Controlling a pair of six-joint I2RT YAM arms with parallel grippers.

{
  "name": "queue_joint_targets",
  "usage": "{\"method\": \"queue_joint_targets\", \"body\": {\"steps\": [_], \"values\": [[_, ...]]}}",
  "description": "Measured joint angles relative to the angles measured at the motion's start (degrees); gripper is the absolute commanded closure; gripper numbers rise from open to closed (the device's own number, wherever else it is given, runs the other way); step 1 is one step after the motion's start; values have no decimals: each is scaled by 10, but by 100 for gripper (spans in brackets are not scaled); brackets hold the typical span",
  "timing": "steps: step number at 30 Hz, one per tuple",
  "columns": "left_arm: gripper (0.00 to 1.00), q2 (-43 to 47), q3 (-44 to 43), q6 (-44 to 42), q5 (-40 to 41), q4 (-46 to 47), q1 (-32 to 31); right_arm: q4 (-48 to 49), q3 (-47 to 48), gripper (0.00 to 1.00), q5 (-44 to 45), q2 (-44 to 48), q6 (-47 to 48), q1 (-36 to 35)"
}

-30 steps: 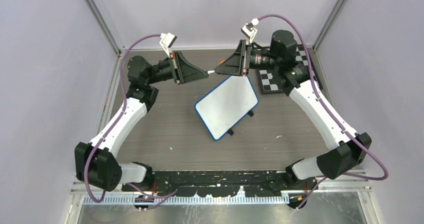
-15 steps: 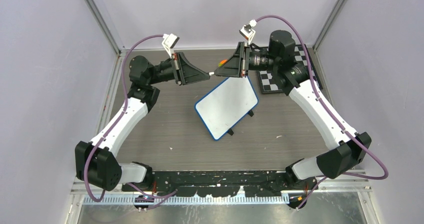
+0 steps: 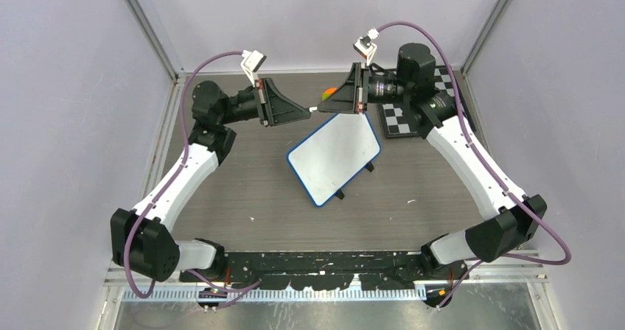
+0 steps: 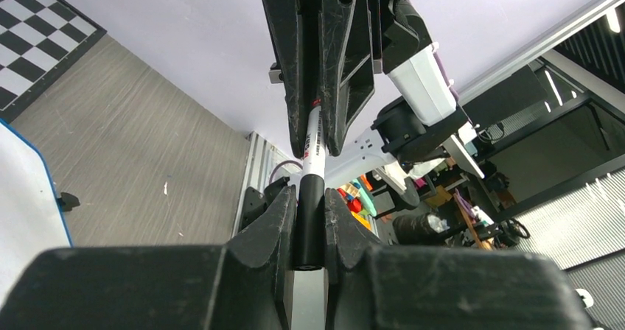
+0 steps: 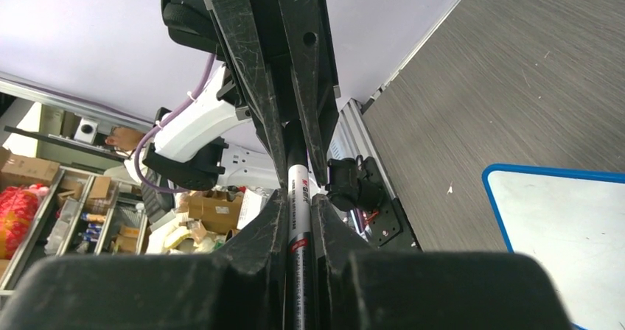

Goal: Write a sentence on the whiteboard
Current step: Open the whiteboard marker at the center of the board, then place the pen cap at the center of the board.

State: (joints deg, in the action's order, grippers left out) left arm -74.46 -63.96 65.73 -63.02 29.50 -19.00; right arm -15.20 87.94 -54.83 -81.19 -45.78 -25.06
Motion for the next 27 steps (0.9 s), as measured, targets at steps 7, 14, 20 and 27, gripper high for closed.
{"method": "queue_joint_targets", "body": {"steps": [7, 14, 20, 27], "values": [[100, 4, 60, 50, -5, 65, 113, 56, 4, 100, -34, -6, -59, 120], [100, 2, 57, -49, -52, -37, 253, 82, 4, 100, -56, -2, -70, 212], [100, -43, -162, -511, 84, -559, 246, -110, 17, 100, -41, 22, 110, 233], [100, -154, -191, -767, 307, -825, 210, -299, 22, 100, 26, 62, 305, 237]]}}
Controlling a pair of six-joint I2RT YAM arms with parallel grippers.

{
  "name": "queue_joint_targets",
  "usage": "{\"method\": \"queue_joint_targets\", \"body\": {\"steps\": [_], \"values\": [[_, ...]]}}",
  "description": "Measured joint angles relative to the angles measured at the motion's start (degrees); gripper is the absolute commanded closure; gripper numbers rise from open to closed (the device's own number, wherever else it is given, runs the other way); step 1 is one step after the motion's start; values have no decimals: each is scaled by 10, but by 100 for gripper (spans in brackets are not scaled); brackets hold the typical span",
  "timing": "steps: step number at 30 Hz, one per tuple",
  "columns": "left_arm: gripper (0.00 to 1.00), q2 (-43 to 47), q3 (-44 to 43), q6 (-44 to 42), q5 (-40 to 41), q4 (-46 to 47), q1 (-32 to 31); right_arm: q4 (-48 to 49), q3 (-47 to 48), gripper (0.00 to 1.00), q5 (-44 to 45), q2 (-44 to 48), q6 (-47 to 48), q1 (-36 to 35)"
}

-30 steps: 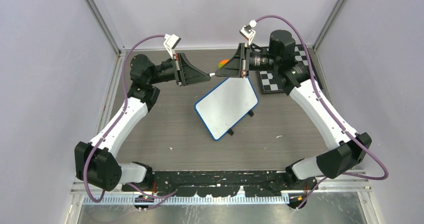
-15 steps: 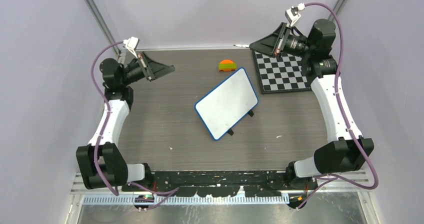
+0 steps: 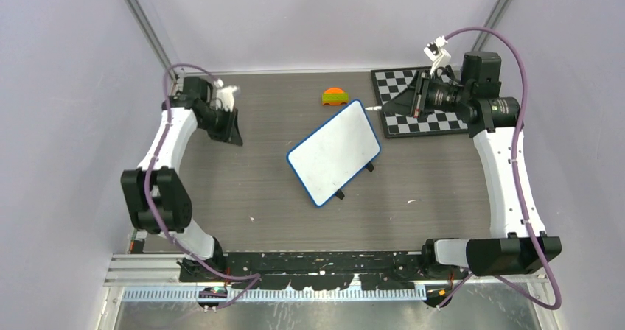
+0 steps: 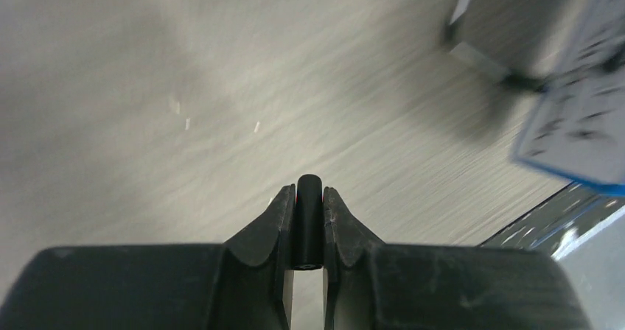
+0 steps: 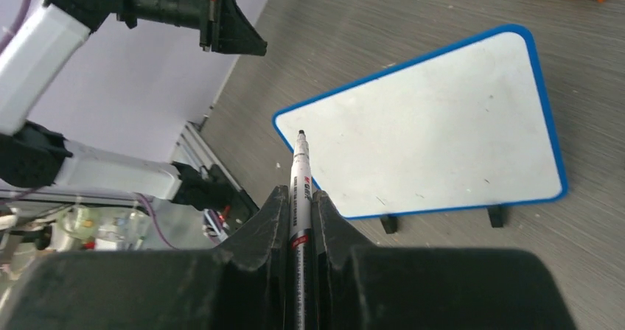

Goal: Write a sentence on the whiteboard
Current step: Place the pen cap at the center of the board.

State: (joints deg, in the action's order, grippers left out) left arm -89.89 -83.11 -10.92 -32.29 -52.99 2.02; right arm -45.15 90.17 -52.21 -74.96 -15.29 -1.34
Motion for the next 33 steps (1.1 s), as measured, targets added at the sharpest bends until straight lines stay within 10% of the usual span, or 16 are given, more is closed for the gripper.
{"method": "queue_joint_targets", "body": {"steps": [18, 33], "values": [[100, -122, 174, -45, 276, 73, -89, -174, -44, 100, 231, 6, 193, 0], [68, -117, 192, -40, 286, 97, -94, -157, -82, 100, 342, 40, 189, 0]]}}
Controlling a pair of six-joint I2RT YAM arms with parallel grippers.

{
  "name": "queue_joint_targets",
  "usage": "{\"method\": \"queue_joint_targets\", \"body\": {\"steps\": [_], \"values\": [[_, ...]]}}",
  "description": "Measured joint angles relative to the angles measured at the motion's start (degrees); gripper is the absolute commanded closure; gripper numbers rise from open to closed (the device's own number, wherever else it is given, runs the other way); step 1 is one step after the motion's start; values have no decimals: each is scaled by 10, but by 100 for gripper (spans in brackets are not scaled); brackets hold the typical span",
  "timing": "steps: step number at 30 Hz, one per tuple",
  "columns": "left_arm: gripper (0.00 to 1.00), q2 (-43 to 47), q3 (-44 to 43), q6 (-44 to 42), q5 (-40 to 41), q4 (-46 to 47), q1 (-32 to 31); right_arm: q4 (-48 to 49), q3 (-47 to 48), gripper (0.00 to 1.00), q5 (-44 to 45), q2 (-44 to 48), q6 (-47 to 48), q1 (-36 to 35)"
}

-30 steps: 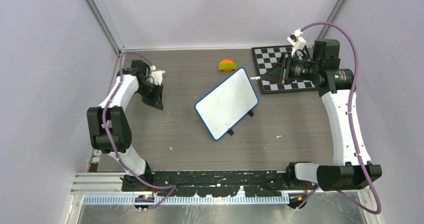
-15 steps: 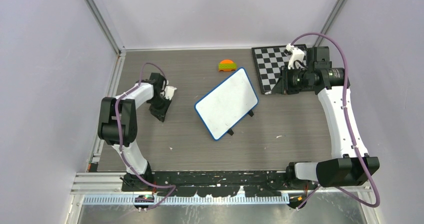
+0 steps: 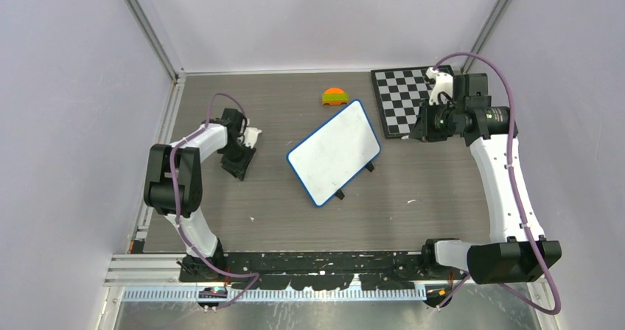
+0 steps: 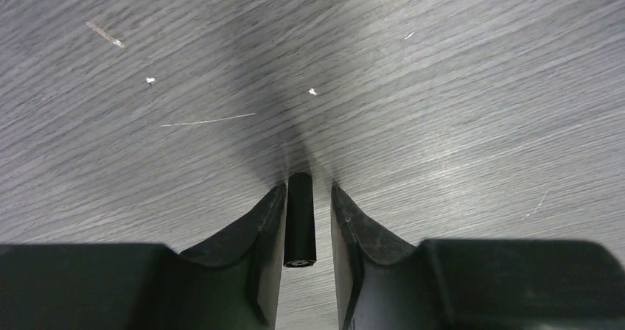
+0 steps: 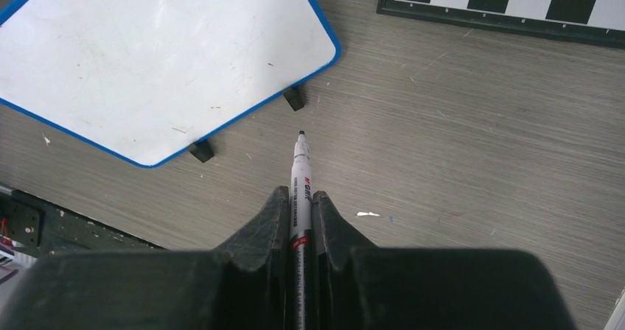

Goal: Write a sentence on the whiteboard
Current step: Place the pen cap at the center of the board, then adjust the whiteboard at the center of the board.

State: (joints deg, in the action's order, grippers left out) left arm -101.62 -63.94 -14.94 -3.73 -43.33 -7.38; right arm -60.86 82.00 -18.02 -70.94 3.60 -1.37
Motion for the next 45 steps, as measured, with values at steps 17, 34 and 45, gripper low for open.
{"method": "queue_joint_targets", "body": {"steps": [17, 34, 45], "values": [[0, 70, -66, -3, -18, -92, -1, -12, 60, 100, -87, -5, 45, 0], [0, 308, -185, 77, -260, -107, 0, 7, 55, 100, -267, -16, 79, 0], [5, 193, -181, 118, -420, -55, -46, 43, 16, 100, -350, -18, 64, -1]]}}
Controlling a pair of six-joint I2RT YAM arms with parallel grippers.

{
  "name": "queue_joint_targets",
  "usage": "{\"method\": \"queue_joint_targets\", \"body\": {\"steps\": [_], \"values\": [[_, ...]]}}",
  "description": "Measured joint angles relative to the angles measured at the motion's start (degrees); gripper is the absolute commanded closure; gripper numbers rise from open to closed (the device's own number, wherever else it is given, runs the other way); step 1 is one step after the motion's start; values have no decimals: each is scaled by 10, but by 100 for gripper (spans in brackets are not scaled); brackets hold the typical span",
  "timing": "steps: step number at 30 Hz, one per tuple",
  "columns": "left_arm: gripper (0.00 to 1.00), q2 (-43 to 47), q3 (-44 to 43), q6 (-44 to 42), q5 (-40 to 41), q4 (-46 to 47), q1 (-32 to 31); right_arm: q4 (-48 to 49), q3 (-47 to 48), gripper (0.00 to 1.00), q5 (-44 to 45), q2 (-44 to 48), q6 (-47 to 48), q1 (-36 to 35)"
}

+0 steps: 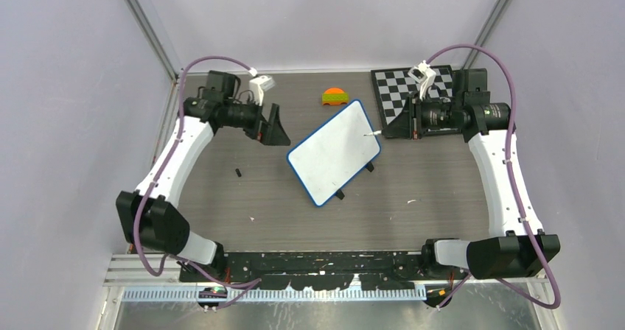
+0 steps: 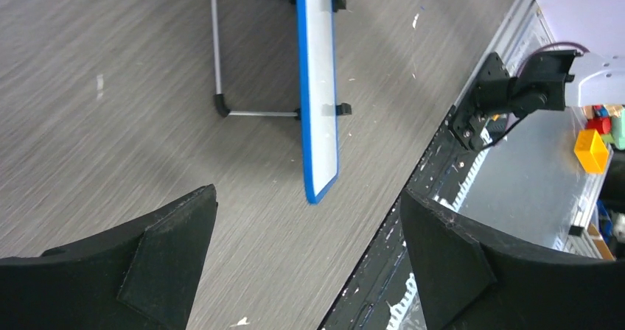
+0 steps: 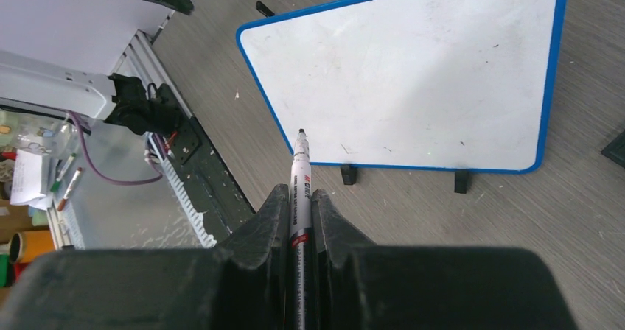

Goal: Write a sentence on the whiteboard
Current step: Adjust the whiteboard at the center of the board.

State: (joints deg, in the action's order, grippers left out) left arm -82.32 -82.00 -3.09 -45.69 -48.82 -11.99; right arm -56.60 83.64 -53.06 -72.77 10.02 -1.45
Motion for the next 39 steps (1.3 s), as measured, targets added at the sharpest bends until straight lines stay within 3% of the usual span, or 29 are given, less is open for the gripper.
{"method": "queue_joint_targets", "body": {"steps": [8, 15, 18, 23, 27, 39], "values": [[17, -71, -8, 9, 2, 33, -72, 5, -12, 100, -12, 0, -9, 0], [39, -157, -56, 15, 17, 56, -111, 4, -12, 100, -10, 0, -9, 0], [51, -186, -69, 14, 17, 56, -120, 1, -12, 100, -8, 0, -5, 0], [82, -218, -87, 8, -1, 51, -124, -10, -13, 100, -5, 1, 13, 0], [98, -239, -112, -12, -23, 29, -128, -12, -35, 100, -5, 13, 28, 0], [100, -273, -161, -67, -43, -45, -172, -38, -97, 100, -26, 57, 84, -9]]}}
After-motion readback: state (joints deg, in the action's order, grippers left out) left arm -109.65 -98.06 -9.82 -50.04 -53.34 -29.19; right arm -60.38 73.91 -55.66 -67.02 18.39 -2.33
